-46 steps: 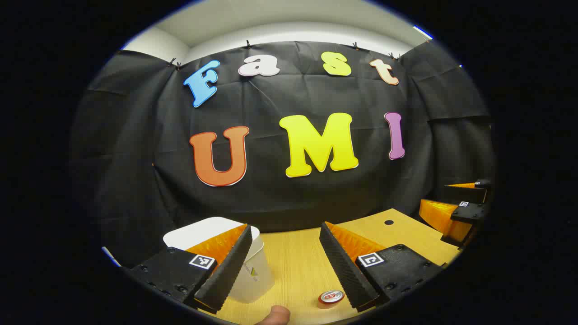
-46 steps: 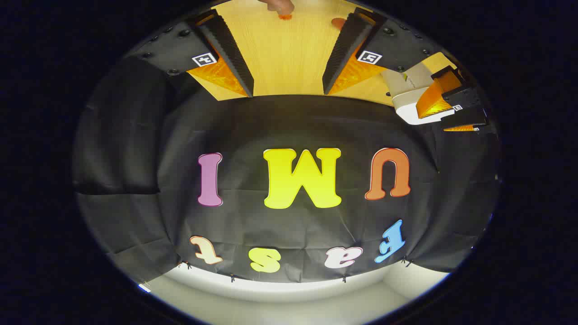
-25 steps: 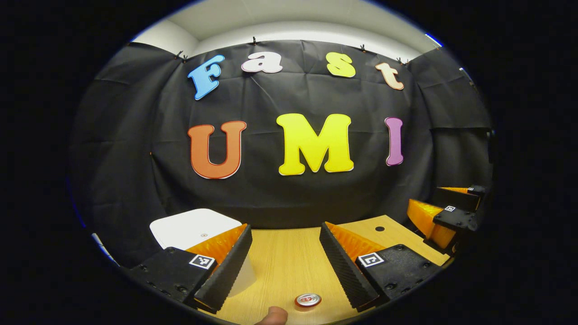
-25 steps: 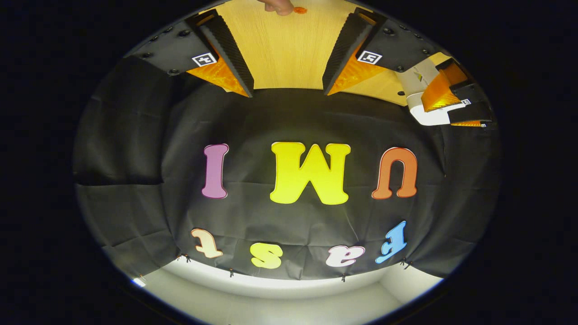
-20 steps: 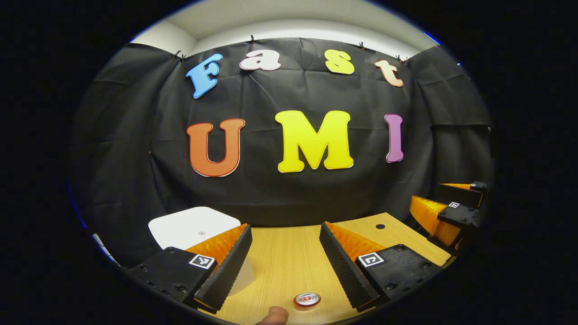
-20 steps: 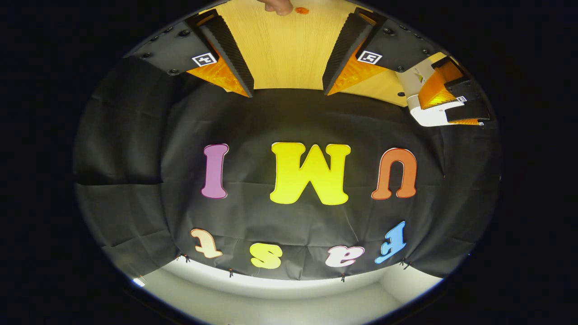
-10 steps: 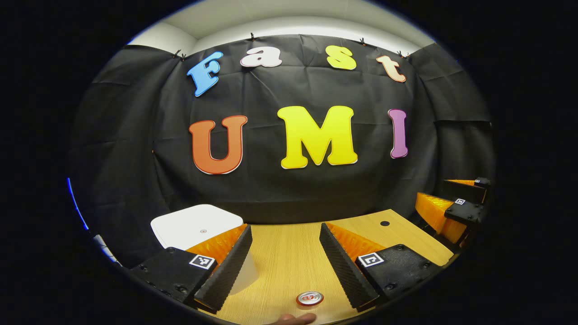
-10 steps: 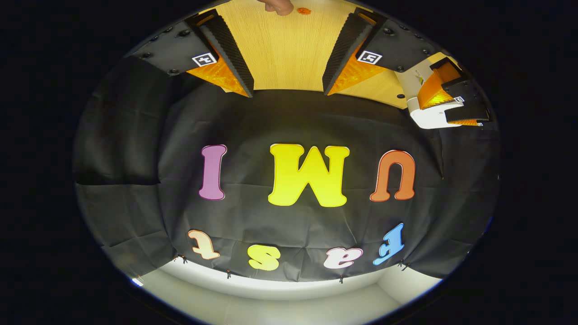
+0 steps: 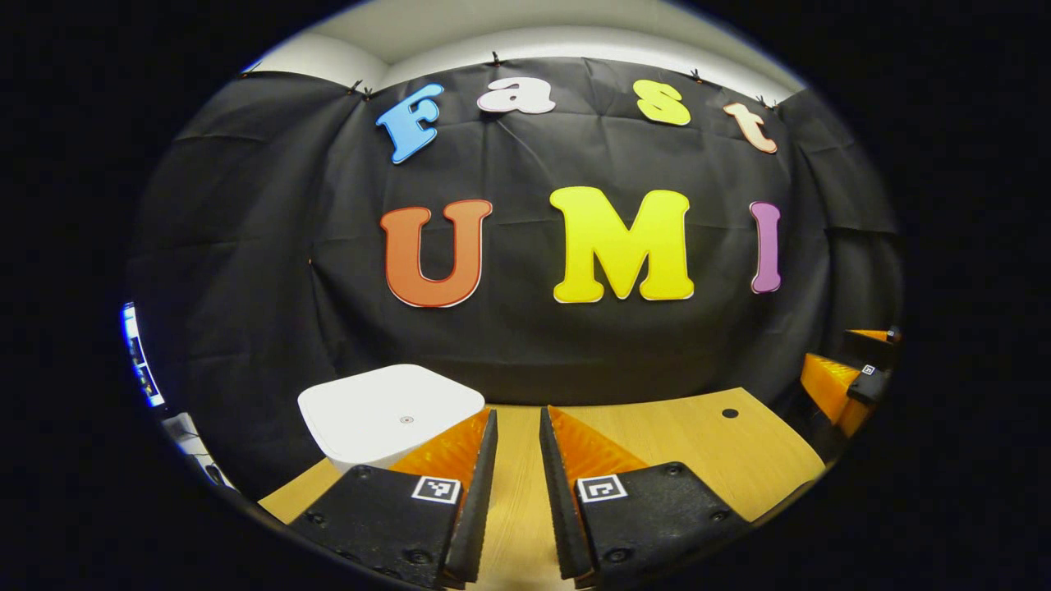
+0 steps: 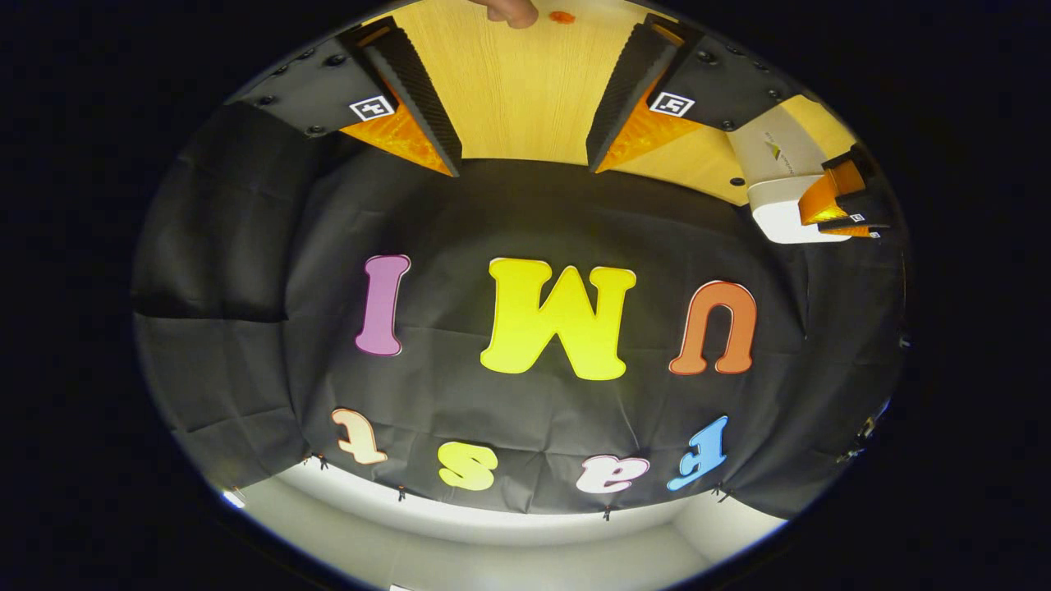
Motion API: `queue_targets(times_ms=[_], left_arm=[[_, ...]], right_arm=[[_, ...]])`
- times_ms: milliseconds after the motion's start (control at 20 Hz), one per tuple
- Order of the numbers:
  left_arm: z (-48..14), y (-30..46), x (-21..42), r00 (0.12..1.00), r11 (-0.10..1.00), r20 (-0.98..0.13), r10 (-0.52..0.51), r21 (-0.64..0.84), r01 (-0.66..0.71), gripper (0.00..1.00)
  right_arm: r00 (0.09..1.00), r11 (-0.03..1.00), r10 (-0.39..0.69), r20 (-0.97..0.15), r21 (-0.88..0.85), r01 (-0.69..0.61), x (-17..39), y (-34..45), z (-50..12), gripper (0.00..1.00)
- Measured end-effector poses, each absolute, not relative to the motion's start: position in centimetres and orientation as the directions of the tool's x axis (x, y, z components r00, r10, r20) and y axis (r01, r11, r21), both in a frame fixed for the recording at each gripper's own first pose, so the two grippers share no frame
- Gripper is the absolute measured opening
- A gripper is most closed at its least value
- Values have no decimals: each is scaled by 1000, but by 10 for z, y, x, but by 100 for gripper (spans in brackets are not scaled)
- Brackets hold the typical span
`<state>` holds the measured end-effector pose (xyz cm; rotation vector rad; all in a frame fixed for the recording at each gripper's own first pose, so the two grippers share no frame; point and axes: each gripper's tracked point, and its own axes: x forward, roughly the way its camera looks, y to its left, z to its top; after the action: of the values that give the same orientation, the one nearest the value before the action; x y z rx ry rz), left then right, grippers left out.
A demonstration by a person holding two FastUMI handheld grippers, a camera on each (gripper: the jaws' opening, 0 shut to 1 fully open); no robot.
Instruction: Press the lid of the desktop garbage bin to open it, pick up the crumpled paper on the desktop and throw it into the bin, then pick up the pop can on the desktop and drop it into the bin, and finally close the garbage bin lid.
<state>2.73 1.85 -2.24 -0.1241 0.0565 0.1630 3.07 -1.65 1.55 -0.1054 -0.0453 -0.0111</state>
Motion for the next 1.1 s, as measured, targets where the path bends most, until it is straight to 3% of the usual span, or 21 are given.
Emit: queue_targets(times_ms=[150, 300, 450, 700, 850, 900, 950, 1100], left_arm=[[-22, 44, 34, 977, 970, -61, 202, -126, -208, 24], [-16, 74, 43, 960, 955, -54, 274, -106, -278, 19], [-21, 95, 54, 942, 931, -91, 323, -148, -334, 7], [-54, 126, 74, 903, 903, -222, 367, -149, -404, 4], [-78, 129, 83, 882, 893, -312, 354, -168, -418, 3], [-84, 129, 82, 877, 892, -331, 347, -171, -418, 7], [-89, 129, 79, 873, 893, -350, 339, -174, -416, 3], [-92, 127, 76, 863, 908, -385, 327, -124, -400, 3]], right_arm=[[996, 993, 1, 86, -118, 9, 31, -10, 30, 94], [995, 993, 41, 95, -110, -30, 32, 4, 32, 94], [995, 993, 65, 77, -108, -57, 35, 13, 29, 94], [995, 992, 72, 64, -104, -65, 39, 18, 28, 94], [996, 990, 86, 24, -115, -82, 41, 24, 16, 94], [996, 990, 85, 17, -113, -83, 41, 25, 15, 94], [996, 990, 84, 14, -111, -82, 41, 23, 15, 94], [997, 991, 74, -13, -112, -75, 42, 21, 6, 94]])
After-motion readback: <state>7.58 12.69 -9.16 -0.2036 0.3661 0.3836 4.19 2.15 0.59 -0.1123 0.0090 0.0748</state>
